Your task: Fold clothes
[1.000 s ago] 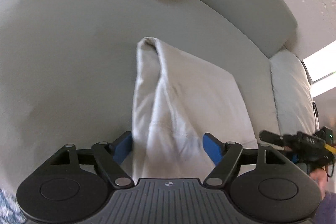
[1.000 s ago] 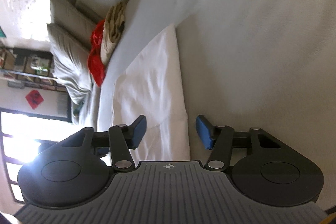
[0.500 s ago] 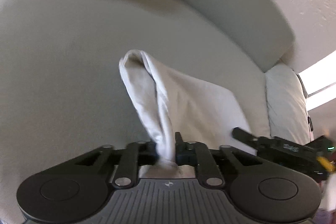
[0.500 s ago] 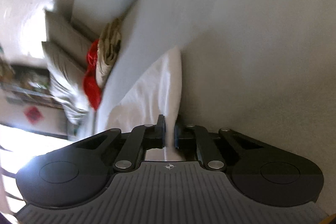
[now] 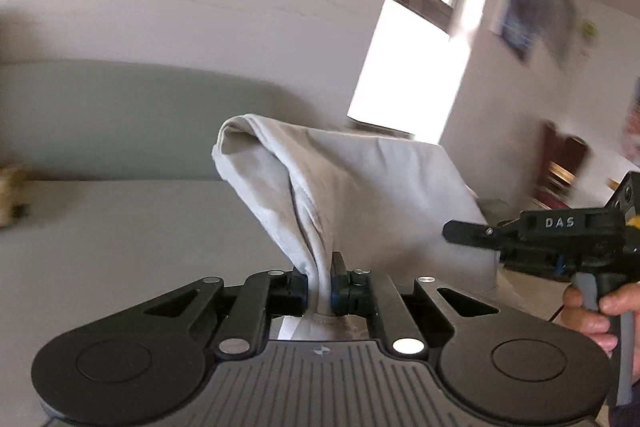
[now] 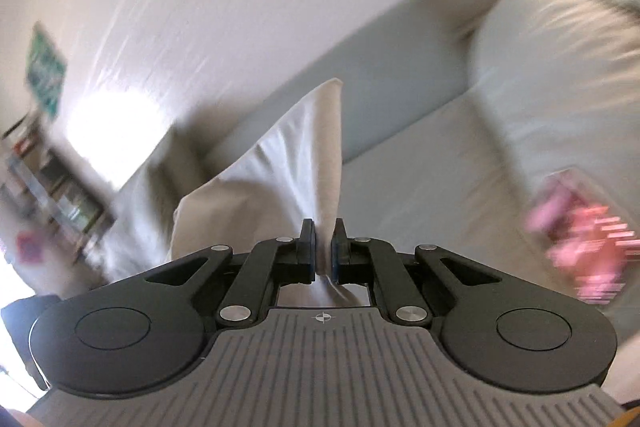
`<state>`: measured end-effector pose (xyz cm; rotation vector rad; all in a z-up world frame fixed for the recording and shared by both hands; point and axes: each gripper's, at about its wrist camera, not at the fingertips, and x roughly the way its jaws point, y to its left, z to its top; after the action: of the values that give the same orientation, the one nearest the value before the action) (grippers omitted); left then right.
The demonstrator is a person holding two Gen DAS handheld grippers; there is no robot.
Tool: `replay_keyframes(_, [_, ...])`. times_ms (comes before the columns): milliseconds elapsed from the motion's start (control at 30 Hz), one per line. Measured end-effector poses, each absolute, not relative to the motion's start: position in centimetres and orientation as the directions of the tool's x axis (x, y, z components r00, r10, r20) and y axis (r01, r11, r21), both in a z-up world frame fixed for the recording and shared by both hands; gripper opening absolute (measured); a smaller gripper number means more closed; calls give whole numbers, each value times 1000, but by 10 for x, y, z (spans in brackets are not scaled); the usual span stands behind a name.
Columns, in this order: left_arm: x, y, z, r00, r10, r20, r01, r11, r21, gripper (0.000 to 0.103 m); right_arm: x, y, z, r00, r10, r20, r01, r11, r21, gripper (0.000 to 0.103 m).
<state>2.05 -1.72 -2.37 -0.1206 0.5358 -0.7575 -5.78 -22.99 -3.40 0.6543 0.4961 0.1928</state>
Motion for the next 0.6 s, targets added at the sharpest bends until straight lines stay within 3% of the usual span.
replay_keyframes(200, [41, -107, -68, 494, -726, -479, 664, 670, -331, 8, -106, -296, -43, 883, 118, -454, 168, 824, 541, 7])
replay_keyframes(500, [111, -196, -109, 531, -650, -543, 631, 732, -258, 8, -32, -373, -104, 838, -4, -546, 332, 797, 504, 7])
replay_keyframes(600, [133, -193, -118, 576, -561, -594, 543, 806, -235, 28, 6, -389, -116, 822, -11, -569, 357, 789, 501, 7])
